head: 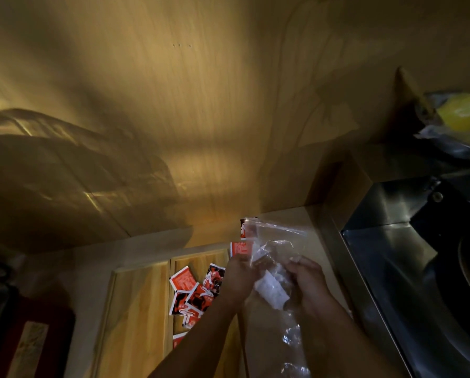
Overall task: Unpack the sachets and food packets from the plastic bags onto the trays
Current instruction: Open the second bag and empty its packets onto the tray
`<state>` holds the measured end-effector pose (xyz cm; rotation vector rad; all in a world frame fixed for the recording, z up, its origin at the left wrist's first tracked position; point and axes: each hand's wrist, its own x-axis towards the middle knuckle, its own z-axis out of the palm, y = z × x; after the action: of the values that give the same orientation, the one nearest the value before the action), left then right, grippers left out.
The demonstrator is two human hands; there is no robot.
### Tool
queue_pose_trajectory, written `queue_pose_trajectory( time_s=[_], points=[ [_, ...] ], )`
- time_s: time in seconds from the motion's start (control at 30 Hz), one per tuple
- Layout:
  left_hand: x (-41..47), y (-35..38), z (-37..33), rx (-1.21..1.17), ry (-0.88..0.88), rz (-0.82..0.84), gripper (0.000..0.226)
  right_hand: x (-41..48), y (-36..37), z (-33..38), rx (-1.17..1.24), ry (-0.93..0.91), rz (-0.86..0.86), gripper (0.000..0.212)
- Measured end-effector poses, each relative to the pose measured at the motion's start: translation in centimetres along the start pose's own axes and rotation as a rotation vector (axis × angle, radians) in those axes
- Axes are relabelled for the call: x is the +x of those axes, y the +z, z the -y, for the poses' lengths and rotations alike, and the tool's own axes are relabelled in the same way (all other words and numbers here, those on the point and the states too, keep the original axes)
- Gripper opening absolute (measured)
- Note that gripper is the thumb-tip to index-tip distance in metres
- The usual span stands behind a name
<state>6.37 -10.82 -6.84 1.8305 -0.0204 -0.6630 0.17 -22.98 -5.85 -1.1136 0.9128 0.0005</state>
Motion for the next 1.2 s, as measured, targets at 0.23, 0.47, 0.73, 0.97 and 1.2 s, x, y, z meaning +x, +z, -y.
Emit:
queue_pose_trajectory(
  time_s=[0.23,0.47,0.73,0.97,1.2],
  points=[
    [-4.4,-4.8,-2.6,-0.208,0.077,0.203,0.041,-2.9,-0.1,3.1,0.018,-0.186,0.301,0.013],
    [-9.2,-11.0,-3.0,-0.232,0.278,-0.142,0.023,-5.7,4.5,2.8,-0.117,-0.220,0.518,0.034],
    [-15.4,-18.3,-0.1,-0.369,0.212,-0.403,0.010,-9.3,12.1,-1.6,-0.365,-0.204,0.681,0.010],
    [-18.8,-22.0,4.4,-0.135,0.082,-0.650,0.008,-10.5,17.1,-6.8,-0.590,-0.208,0.682,0.016],
    [-21.3,-23.2,5.5,0.490,0.178,-0.520,0.022,-11.2,19.3,-8.1,-0.699,-0.223,0.574,0.029]
  ],
)
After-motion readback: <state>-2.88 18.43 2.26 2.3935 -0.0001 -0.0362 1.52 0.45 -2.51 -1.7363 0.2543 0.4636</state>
